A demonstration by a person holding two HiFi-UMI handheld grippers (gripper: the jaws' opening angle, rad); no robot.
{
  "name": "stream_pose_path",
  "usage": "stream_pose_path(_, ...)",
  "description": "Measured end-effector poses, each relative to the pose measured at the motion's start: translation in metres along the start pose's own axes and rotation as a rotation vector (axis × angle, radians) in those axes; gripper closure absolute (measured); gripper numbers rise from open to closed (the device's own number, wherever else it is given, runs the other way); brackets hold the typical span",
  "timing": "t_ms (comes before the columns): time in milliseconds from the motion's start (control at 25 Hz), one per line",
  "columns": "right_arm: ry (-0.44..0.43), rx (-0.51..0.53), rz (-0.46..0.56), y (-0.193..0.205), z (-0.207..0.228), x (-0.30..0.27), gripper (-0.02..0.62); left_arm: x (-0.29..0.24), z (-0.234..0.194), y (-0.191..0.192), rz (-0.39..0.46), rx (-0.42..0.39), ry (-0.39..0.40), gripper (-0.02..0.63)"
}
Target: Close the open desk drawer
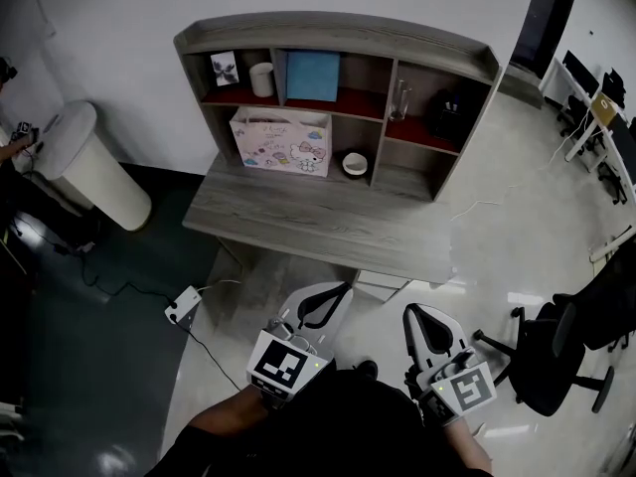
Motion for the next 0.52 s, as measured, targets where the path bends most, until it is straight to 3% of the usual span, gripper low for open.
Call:
stream_pose_path(360, -0.014, -0.009, 0.019, 0.0014, 0.0031, 0.0011, 0.584, -0.0069, 0.0095, -0.0016, -0.037, -0.061, 0.019, 0.597)
stream_pose_path(520, -0.022, -0.016, 0.012, 0.0051, -0.0017, -0.0017, 0.584, -0.0024, 0.0066, 0.0015, -0.014, -0.019, 0.009, 0.597)
Point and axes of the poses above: the fingertips, and each gripper's own axes: x backward along the fingers, z to its right, y out of its underside, the point moved 9 cm from there along x, backward along the fingers, and after that the axes turned 14 degrees about y, right-handed, at the moved point
